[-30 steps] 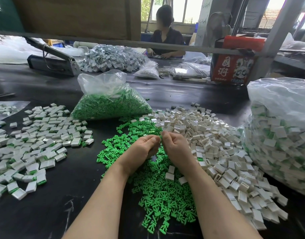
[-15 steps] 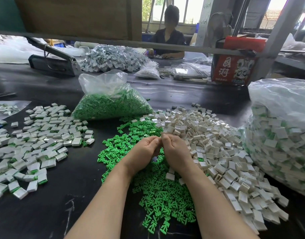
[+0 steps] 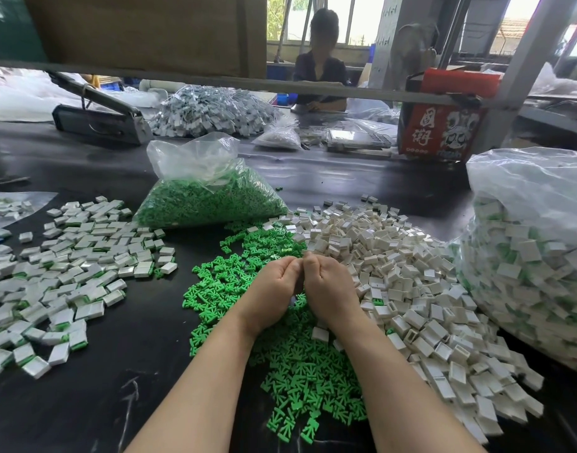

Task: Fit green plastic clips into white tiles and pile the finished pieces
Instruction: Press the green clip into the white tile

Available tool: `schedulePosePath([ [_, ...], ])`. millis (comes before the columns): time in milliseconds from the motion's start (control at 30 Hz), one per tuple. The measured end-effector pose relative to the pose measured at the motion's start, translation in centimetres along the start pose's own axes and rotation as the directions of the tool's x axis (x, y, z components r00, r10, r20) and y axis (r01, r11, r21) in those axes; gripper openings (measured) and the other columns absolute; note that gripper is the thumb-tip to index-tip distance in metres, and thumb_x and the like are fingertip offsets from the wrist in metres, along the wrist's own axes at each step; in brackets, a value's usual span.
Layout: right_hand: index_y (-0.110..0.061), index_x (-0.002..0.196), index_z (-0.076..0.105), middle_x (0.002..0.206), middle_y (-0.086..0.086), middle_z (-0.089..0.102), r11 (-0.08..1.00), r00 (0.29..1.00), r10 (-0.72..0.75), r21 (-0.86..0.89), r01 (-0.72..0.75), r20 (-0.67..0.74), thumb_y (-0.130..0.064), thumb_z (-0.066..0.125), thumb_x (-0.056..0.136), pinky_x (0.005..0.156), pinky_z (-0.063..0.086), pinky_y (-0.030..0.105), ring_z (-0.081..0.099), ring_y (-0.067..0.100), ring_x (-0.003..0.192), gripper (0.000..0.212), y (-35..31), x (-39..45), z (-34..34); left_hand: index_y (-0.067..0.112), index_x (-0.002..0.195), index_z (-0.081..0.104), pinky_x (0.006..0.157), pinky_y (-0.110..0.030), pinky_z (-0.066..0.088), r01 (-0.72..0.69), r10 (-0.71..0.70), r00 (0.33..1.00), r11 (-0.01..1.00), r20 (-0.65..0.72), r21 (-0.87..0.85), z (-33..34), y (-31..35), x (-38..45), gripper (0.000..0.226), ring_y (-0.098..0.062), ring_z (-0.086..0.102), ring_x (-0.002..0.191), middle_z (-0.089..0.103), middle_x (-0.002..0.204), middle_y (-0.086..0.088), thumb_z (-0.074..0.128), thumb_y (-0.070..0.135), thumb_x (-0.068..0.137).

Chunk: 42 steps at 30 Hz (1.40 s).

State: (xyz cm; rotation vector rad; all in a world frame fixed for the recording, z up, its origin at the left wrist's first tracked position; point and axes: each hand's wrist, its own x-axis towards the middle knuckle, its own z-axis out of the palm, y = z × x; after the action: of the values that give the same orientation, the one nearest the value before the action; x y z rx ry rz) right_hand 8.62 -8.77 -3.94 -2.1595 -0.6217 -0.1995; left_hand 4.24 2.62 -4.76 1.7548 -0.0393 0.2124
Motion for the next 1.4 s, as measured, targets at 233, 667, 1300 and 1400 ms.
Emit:
schedulePosePath([
  [233, -0.023, 0.055, 0.044, 0.058, -0.01, 0.05, 1.0, 1.0, -0.008, -0.014, 0.008, 0.001, -0.038, 0.023, 0.089, 0.055, 0.033, 0.032, 0.048, 0.01, 0.059, 0.043, 0.0, 0.0, 0.0, 0.024, 0.084, 0.063, 0.052, -0.022, 0.044, -0.01, 0.011, 1.0, 0.999, -0.013, 0.044, 0.1, 0.2, 0.0, 0.032, -0.001, 0.05, 0.051, 0.06, 0.058, 0.017, 0.039, 0.022, 0.106],
  [667, 0.006, 0.072, 0.051, 0.061, 0.005, 0.044, 0.953, 0.983, 0.05, 0.286, -0.1, 0.175, -0.022, 0.032, 0.105, 0.062, 0.031, 0.041, 0.038, 0.019, 0.059, 0.047, -0.2, 0.0, -1.6, 0.01, 0.088, 0.052, 0.052, -0.02, 0.04, 0.077, -0.072, 0.996, 0.992, 0.056, -0.098, -0.5, 0.8, -0.4, 0.024, -0.014, 0.041, 0.06, 0.042, 0.064, 0.006, 0.04, 0.022, 0.105],
  [1300, -0.008, 0.068, 0.047, 0.057, 0.003, 0.035, 0.91, 0.979, 0.073, 0.388, -0.144, 0.192, -0.018, 0.037, 0.105, 0.054, 0.025, 0.033, 0.03, 0.013, 0.052, 0.039, -0.4, -0.2, -1.8, 0.008, 0.087, 0.055, 0.06, -0.031, 0.043, 0.077, -0.069, 0.995, 0.991, 0.073, -0.111, -0.8, 1.0, -0.6, 0.027, -0.01, 0.042, 0.059, 0.044, 0.064, 0.007, 0.039, 0.018, 0.106],
  [1400, -0.013, 0.064, 0.043, 0.055, -0.001, 0.034, 0.892, 0.972, 0.069, 0.422, -0.16, 0.223, -0.016, 0.038, 0.104, 0.052, 0.024, 0.029, 0.028, 0.011, 0.05, 0.041, -0.3, -0.1, -2.0, 0.017, 0.081, 0.059, 0.058, -0.026, 0.042, 0.08, -0.066, 0.993, 0.986, 0.102, -0.143, -1.0, 0.9, -0.6, 0.031, -0.009, 0.041, 0.059, 0.043, 0.064, 0.007, 0.04, 0.02, 0.106],
])
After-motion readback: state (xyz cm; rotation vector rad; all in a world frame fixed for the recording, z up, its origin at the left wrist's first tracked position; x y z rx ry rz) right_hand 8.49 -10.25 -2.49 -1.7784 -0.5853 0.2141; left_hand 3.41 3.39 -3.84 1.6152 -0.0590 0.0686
